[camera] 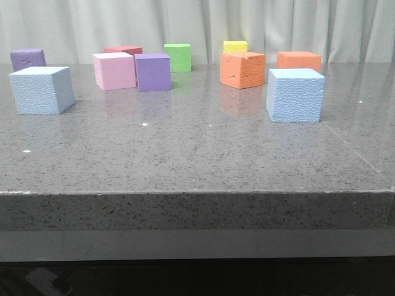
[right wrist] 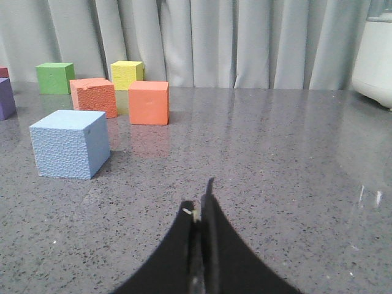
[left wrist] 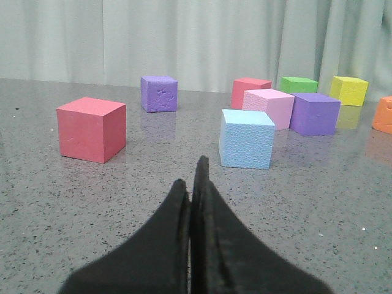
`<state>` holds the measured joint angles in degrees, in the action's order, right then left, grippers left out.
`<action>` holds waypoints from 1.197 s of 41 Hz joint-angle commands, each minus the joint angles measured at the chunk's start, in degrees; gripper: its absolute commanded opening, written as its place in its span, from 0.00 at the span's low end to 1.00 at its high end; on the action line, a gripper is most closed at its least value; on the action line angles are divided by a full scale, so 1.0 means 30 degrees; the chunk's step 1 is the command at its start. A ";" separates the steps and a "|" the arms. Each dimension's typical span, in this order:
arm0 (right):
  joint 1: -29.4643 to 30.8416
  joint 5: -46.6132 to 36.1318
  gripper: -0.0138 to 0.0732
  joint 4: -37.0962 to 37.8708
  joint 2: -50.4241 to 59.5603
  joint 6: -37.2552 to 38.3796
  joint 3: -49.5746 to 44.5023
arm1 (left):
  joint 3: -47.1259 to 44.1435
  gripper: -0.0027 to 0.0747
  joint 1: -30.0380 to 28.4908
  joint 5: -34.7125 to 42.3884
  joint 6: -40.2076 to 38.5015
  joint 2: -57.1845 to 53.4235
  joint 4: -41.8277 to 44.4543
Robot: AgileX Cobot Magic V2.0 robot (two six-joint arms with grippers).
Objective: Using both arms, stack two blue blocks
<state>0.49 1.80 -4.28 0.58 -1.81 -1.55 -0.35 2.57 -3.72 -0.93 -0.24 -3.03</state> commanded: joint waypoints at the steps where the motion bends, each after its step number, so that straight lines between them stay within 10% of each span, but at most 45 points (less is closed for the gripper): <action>1: 0.0117 -0.1743 0.08 0.0210 0.0357 -0.0015 0.0107 | -0.0053 0.01 -0.0042 0.1542 -0.0050 -0.0327 -0.0024; 33: 0.0117 -0.1390 0.08 0.0193 0.0357 -0.0036 0.1036 | 0.1451 0.01 -0.0042 0.2238 -0.0050 -0.0327 -0.0092; 49: 0.0117 0.6876 0.08 0.0193 -0.2796 -0.0036 0.9734 | 1.1565 0.01 -0.0042 -0.6449 -0.0050 0.3760 -0.0092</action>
<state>0.49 20.85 -4.28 -2.92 -1.81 21.60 28.32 2.57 -21.26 -0.93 6.33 -3.03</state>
